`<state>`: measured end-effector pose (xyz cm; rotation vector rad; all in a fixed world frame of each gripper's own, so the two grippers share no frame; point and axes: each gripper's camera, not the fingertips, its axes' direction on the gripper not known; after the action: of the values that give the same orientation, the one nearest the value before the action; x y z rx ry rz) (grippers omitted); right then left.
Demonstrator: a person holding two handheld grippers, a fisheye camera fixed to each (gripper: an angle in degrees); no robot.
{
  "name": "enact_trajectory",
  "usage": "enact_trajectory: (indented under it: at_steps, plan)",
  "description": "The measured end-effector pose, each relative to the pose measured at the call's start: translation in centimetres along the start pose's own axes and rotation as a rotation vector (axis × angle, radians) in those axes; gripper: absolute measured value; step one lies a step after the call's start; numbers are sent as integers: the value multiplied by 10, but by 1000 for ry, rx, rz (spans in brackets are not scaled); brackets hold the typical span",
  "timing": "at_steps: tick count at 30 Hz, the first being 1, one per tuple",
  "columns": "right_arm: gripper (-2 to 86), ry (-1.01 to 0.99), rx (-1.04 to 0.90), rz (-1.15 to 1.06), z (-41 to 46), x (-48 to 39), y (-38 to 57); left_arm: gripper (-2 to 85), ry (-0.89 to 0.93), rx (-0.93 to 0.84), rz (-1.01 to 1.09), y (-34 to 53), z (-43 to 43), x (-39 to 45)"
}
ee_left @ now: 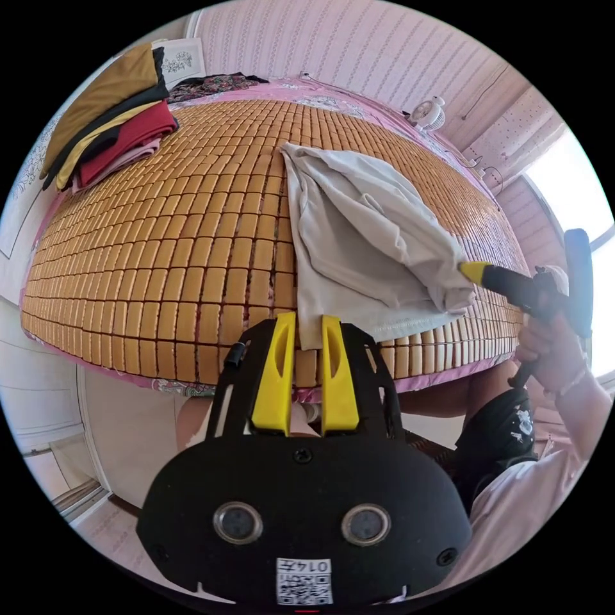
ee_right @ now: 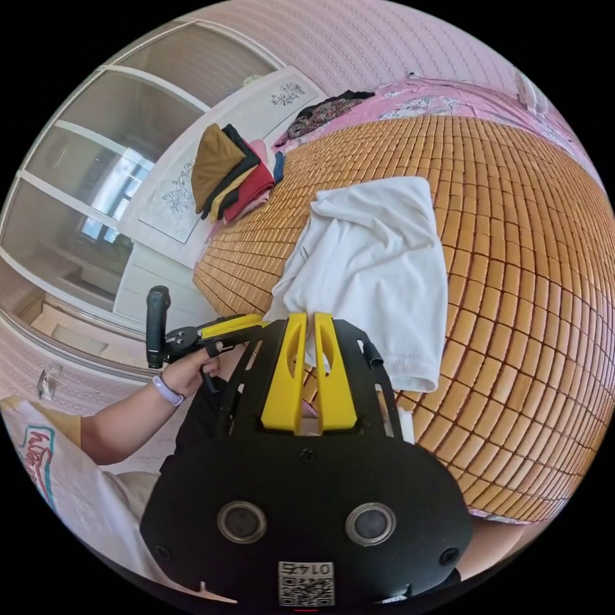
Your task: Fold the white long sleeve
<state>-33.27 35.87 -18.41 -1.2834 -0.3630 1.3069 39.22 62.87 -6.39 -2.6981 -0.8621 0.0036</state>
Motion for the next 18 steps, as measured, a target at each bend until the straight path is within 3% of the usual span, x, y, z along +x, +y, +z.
enact_trajectory:
  at_steps: [11,18]
  plan:
    - [7,99,283,162,-192,96,101,-5,31,112,35,12,-83,-41]
    - [6,156,272,203,-236,121,176,-7,125,244,51,38,-173,-70]
